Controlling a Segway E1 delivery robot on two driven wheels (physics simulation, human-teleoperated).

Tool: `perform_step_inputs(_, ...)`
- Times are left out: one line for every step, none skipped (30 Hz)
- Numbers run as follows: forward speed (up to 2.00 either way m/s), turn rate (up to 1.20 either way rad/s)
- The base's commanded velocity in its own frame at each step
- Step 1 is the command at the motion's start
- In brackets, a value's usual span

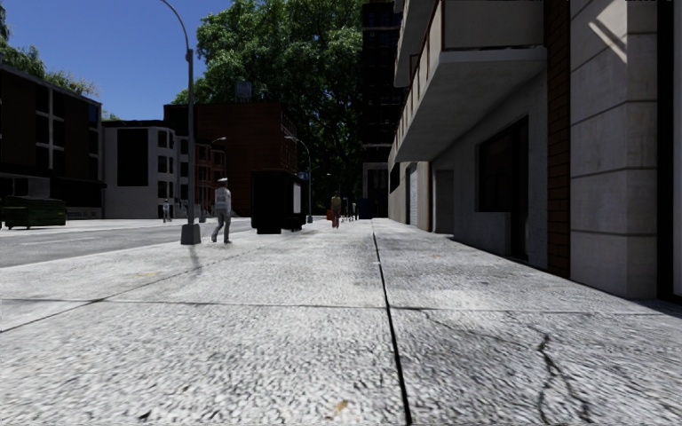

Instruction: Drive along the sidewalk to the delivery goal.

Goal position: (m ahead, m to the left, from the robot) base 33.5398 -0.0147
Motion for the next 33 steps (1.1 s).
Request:
perform_step_inputs(2.00,0.00)
perform_step_inputs(2.00,0.02)
perform_step_inputs(2.00,0.02)
perform_step_inputs(2.00,0.08)
perform_step_inputs(2.00,0.09)
perform_step_inputs(2.00,0.10)
perform_step_inputs(2.00,0.10)
perform_step_inputs(2.00,0.11)
perform_step_inputs(2.00,0.11)
perform_step_inputs(2.00,0.11)
perform_step_inputs(2.00,0.12)
perform_step_inputs(2.00,0.12)
perform_step_inputs(2.00,0.12)
perform_step_inputs(2.00,0.11)
perform_step_inputs(2.00,0.02)
perform_step_inputs(2.00,0.02)
perform_step_inputs(2.00,0.00)
perform_step_inputs(2.00,0.00)
perform_step_inputs(2.00,0.00)
perform_step_inputs(2.00,0.00)
perform_step_inputs(2.00,0.00)
perform_step_inputs(2.00,0.00)
perform_step_inputs(2.00,0.00)
perform_step_inputs(2.00,0.00)
perform_step_inputs(2.00,0.00)
perform_step_inputs(2.00,0.00)
perform_step_inputs(2.00,0.00)
perform_step_inputs(2.00,0.00)
perform_step_inputs(2.00,0.00)
perform_step_inputs(2.00,0.00)
perform_step_inputs(2.00,0.00)
perform_step_inputs(2.00,0.00)
perform_step_inputs(2.00,0.00)
